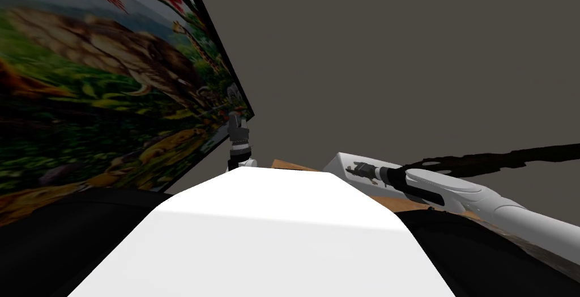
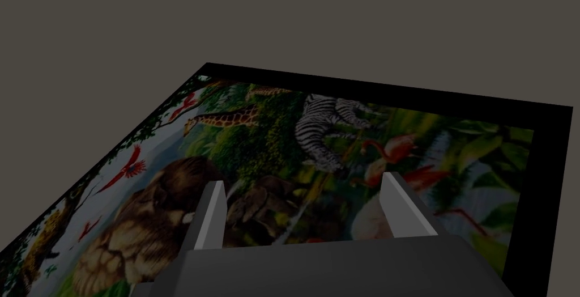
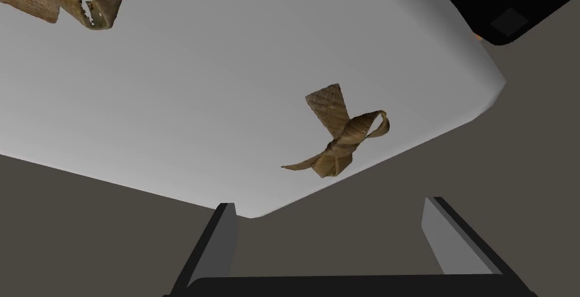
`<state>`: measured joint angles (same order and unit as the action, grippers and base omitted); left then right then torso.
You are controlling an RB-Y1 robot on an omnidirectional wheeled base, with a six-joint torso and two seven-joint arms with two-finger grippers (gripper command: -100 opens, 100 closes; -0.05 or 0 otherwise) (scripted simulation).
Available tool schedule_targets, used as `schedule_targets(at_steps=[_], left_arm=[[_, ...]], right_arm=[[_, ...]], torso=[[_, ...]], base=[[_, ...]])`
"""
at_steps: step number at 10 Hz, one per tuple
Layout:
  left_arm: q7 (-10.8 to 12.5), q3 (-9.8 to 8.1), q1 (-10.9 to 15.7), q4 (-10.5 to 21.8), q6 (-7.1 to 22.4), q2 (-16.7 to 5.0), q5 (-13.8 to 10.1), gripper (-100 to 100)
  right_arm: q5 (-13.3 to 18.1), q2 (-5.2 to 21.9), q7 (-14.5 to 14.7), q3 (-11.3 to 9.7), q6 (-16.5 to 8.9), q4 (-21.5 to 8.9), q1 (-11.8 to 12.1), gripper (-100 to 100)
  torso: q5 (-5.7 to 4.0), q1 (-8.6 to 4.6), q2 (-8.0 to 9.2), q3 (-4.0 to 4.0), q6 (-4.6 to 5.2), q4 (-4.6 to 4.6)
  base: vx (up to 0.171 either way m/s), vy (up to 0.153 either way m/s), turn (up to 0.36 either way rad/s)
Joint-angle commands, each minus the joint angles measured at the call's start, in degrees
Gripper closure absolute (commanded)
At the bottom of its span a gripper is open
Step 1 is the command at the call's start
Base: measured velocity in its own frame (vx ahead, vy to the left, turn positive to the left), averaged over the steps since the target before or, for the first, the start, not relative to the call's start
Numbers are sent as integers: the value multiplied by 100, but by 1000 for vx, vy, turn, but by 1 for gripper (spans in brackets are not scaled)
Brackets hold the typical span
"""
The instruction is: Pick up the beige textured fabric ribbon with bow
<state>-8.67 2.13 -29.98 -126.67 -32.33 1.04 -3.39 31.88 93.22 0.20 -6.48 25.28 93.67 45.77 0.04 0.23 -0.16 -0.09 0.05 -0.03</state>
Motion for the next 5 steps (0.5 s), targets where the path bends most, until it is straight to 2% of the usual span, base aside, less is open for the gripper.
schedule_targets(at_steps=[1, 2, 3, 4, 5], left_arm=[[0, 0, 0, 0, 0, 0, 0, 0], [0, 0, 0, 0, 0, 0, 0, 0], [0, 0, 0, 0, 0, 0, 0, 0], [0, 0, 0, 0, 0, 0, 0, 0], [0, 0, 1, 0, 0, 0, 0, 0]], right_arm=[[67, 169, 31, -51, -19, -72, 74, -100], [32, 103, 28, -12, 24, -80, 52, -100], [35, 113, 36, -10, 30, -88, 59, 0], [32, -32, 36, -92, -8, -206, 13, -100], [31, -127, 36, -147, -32, -284, -18, -100]], torso=[[0, 0, 0, 0, 0, 0], [-1, -5, 3, 2, 1, 1], [-3, -14, 7, 4, 1, 2], [-5, -19, 9, 6, 1, 2], [-6, -20, 16, 9, -5, 3]], base=[[16, 41, -4], [7, 15, -3], [0, 0, 0], [-26, 8, 229], [-53, 3, 249]])
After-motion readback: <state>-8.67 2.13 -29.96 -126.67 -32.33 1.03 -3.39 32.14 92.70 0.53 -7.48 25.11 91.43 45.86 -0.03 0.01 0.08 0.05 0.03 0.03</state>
